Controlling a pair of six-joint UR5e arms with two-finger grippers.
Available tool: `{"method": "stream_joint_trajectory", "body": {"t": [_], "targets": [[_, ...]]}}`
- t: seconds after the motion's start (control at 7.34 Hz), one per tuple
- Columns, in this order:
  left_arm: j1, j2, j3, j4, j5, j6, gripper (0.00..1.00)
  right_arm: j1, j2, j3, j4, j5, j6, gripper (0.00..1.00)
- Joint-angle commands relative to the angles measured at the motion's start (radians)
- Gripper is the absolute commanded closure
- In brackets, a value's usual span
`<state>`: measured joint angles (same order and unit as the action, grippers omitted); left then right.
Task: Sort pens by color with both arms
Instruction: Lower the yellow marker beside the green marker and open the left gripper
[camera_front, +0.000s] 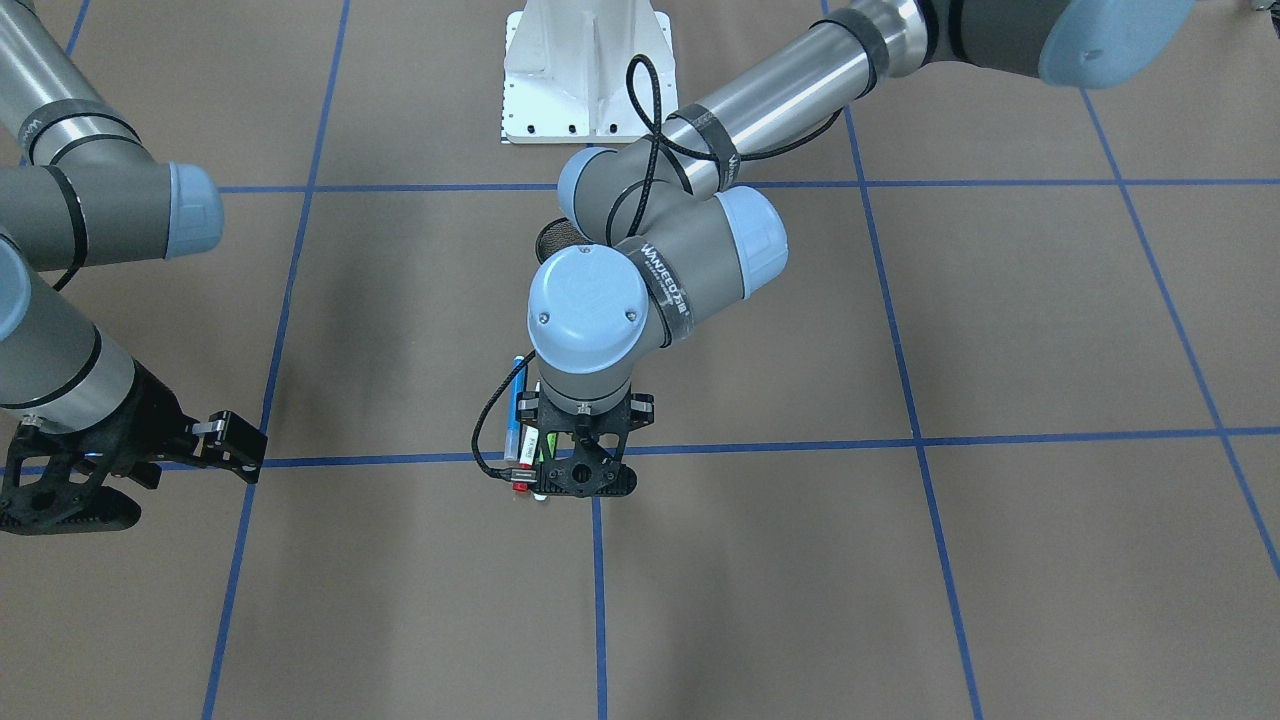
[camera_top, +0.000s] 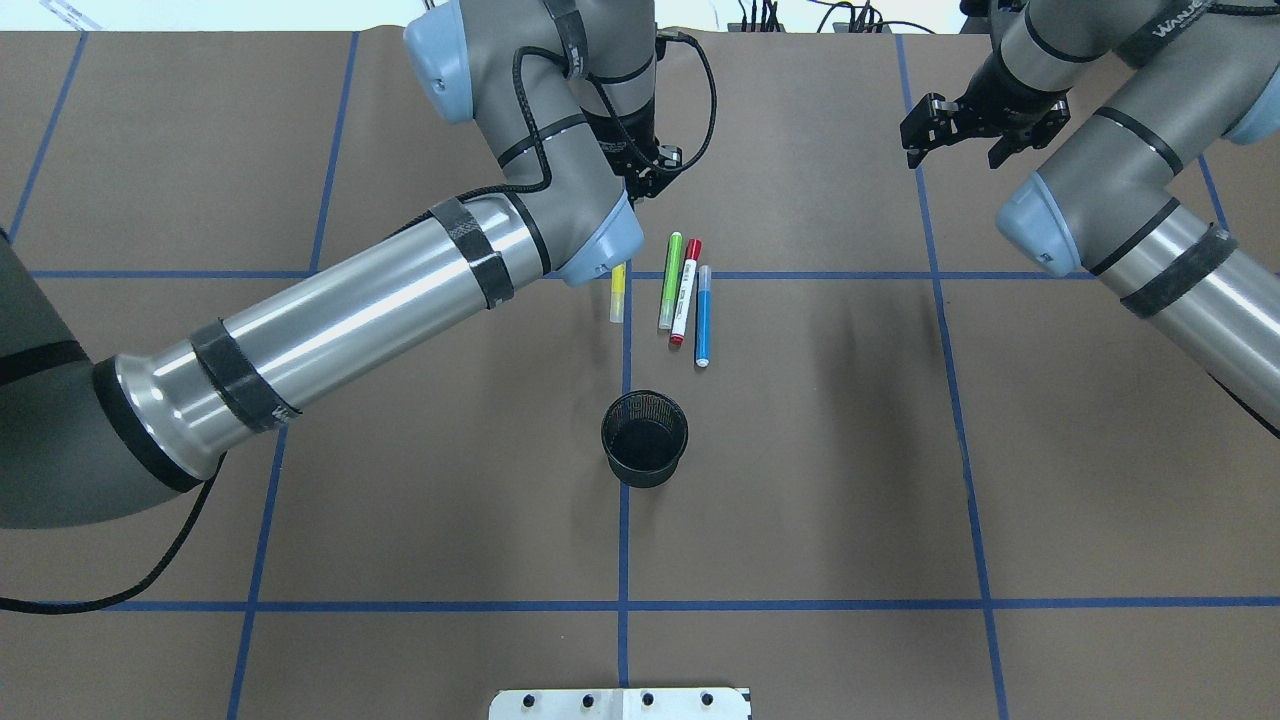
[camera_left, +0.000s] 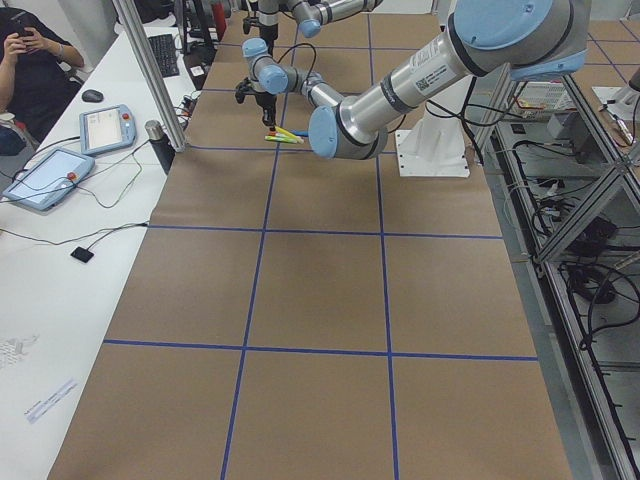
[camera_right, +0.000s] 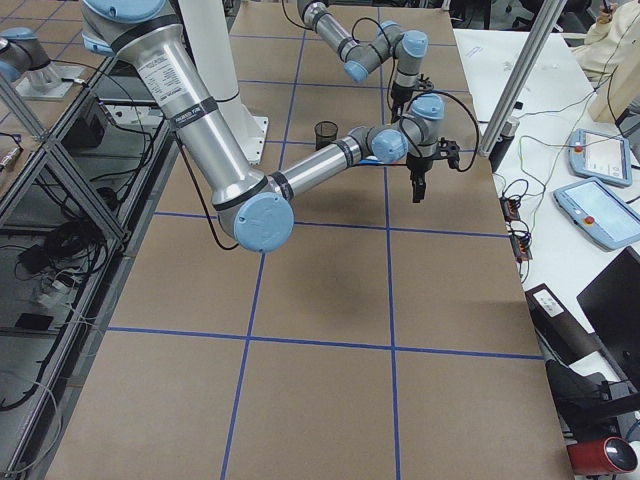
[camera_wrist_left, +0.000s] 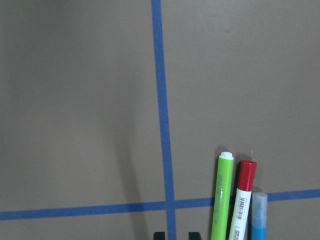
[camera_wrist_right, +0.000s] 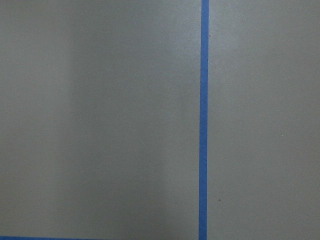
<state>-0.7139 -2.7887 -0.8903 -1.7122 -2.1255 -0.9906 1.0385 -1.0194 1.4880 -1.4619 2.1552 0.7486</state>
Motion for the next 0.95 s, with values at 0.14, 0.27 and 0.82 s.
{"method": "stream_joint_trajectory", "body": {"t": [0.14,0.27,0.82], "targets": [[0.030,0.000,0.027,-0.064,0.012,-0.051,0.75,0.000,-0.001,-0.002,0.000,0.000,0.000,0.02],[0.030,0.000,0.027,-0.069,0.012,-0.054,0.67,0.000,0.001,-0.002,0.000,0.000,0.000,0.02],[0.011,0.001,0.022,-0.081,0.012,-0.056,0.49,0.000,0.001,-0.002,0.000,0.000,0.000,0.02]]}}
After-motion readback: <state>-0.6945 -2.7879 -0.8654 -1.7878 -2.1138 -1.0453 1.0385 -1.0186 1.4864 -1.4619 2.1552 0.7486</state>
